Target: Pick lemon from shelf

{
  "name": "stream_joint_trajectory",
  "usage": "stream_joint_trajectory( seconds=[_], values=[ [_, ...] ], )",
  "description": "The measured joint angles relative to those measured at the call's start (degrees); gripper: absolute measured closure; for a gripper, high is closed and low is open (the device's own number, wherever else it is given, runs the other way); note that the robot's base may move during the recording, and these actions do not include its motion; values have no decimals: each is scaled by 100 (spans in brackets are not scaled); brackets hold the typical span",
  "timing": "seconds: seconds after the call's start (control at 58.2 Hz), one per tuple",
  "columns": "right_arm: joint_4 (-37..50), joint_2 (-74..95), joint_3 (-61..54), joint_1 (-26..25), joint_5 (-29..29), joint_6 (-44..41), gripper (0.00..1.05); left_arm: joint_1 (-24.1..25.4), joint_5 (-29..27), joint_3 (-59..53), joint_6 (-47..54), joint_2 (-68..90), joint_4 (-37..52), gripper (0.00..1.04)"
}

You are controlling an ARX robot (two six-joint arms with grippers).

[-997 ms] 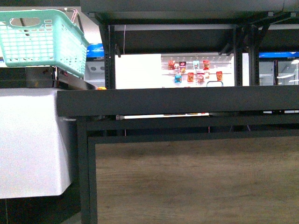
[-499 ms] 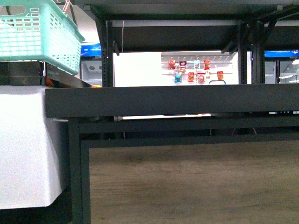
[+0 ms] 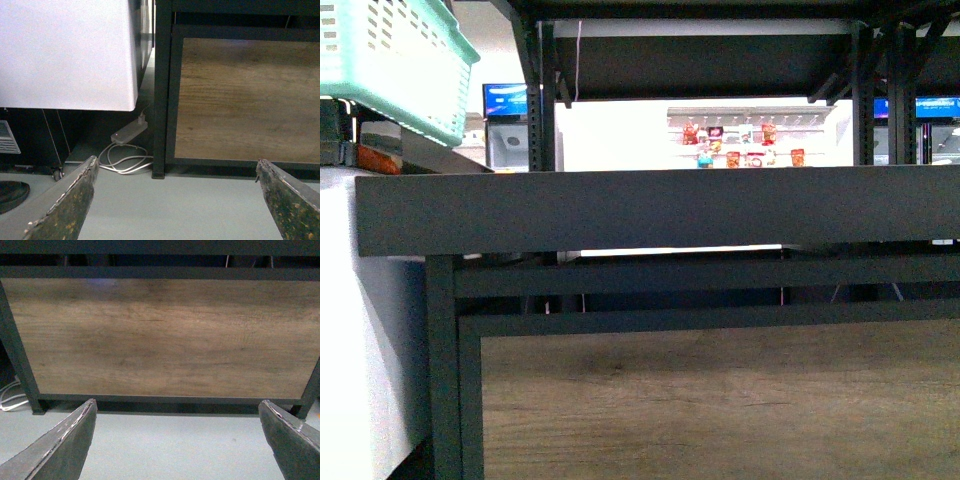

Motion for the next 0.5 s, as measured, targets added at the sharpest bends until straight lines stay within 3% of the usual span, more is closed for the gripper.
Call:
stream_joint_trajectory(
  seconds=[0.499],
  values=[
    [0,0,0,0,0,-2,7,2,4,0,2,2,0,8]
  ],
)
